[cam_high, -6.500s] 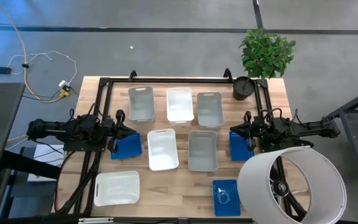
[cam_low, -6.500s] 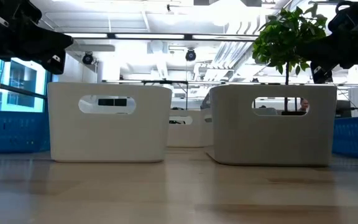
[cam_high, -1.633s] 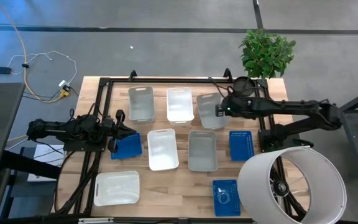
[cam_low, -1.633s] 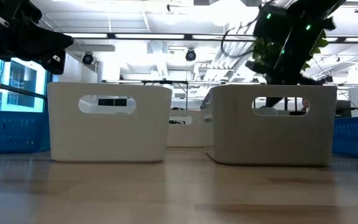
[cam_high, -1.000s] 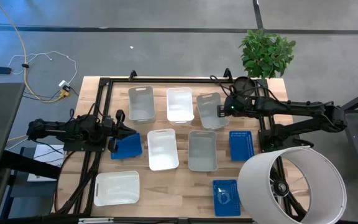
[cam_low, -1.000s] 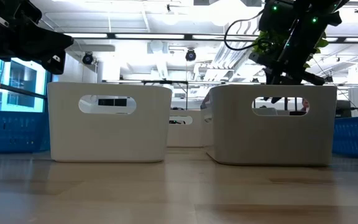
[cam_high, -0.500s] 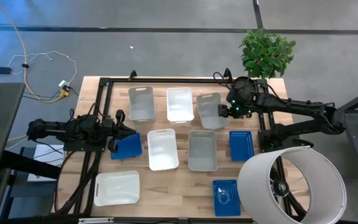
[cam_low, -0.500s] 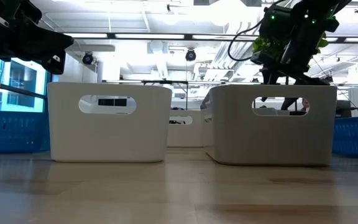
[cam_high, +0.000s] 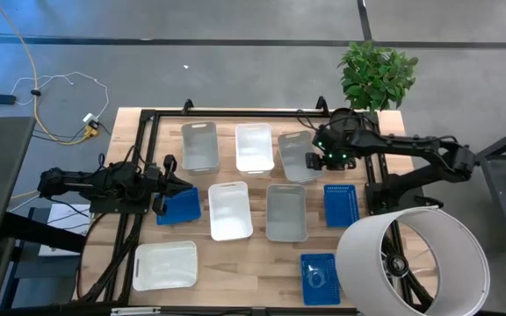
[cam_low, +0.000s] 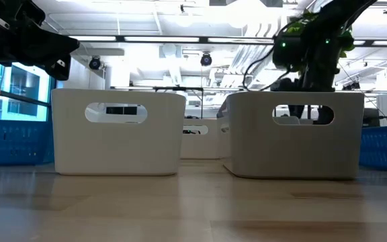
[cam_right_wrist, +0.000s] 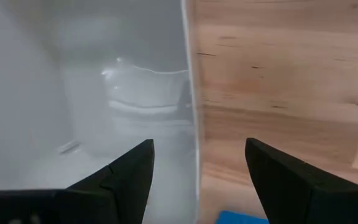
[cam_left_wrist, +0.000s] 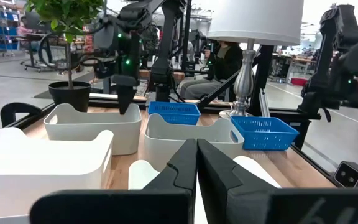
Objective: Stack baskets by color
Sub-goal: Stack the top right gray bin on top of the other bottom gray bin
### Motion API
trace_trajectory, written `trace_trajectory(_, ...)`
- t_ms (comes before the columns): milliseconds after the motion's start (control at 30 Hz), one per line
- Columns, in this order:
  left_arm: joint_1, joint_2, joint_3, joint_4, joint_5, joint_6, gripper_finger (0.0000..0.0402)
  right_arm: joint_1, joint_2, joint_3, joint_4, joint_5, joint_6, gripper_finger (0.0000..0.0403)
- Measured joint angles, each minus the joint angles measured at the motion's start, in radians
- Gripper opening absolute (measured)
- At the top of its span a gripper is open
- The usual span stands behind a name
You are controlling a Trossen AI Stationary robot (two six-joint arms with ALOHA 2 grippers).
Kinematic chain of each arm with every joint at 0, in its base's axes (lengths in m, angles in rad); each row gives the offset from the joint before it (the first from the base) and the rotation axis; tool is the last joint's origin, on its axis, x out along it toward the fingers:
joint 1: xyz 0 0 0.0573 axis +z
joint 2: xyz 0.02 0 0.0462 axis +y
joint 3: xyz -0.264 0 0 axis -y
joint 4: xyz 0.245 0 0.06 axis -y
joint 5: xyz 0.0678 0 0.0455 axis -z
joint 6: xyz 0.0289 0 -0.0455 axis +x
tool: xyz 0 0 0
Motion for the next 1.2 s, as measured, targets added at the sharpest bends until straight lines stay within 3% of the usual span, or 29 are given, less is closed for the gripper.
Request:
trace_trajectory(167,0.0,0.0,0.0,0.0,0.0,0.0,0.0001,0.027,0.041,0.0,0.007,-0.054,0.0,0.024)
trace_trajectory(467,0.0,0.0,0.0,0.0,0.0,0.0,0.0001,0.046,0.109,0.0,0.007,-0.006,0.025,0.0229)
trace_trajectory(633,0.0,0.0,0.0,0.0,0.0,0.0,0.0001,0.048,0.131,0.0,0.007,0.006,0.025,0.0165)
trace_trajectory(867,0.0,0.0,0.0,0.0,0.0,0.0,0.0001,0.048,0.132,0.0,0.007,0.032,0.016,0.0018)
trace_trajectory(1200,0.0,0.0,0.0,0.0,0.0,0.0,0.0001,0.048,0.019,0.0,0.003,0.071,0.019,0.0002)
